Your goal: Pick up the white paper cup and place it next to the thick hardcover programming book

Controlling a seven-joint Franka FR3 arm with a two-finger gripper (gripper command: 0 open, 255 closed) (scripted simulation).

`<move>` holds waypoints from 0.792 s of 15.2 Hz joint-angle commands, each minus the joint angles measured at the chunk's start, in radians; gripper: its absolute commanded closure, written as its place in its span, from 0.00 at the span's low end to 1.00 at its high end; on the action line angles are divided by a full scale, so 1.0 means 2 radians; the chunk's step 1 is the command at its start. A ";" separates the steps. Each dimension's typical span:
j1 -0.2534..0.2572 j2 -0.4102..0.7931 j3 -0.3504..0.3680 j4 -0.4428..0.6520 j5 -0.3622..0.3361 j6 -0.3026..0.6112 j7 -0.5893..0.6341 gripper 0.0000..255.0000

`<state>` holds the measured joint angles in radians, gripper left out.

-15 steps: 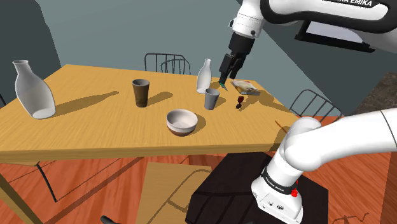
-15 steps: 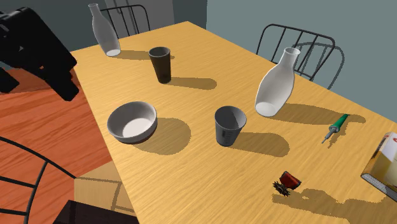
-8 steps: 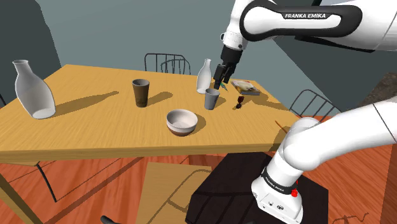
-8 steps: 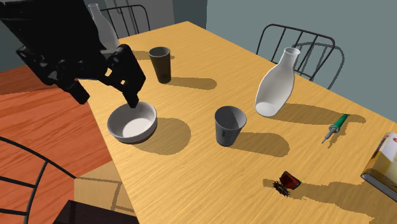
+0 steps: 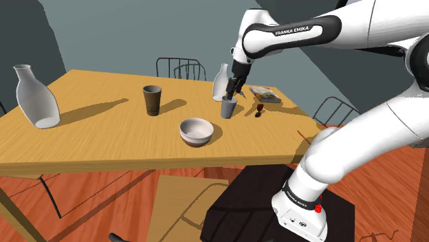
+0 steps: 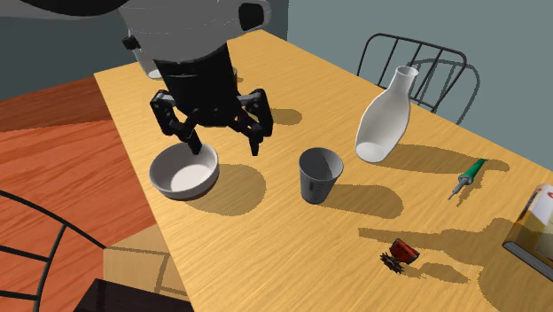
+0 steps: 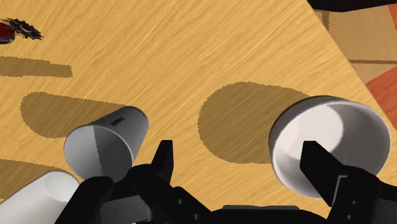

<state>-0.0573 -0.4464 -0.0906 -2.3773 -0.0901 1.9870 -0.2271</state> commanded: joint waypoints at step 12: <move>-0.029 0.221 -0.054 0.095 -0.027 0.125 -0.094 0.00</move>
<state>-0.1094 -0.0475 -0.1887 -2.2159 -0.1443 2.2227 -0.3933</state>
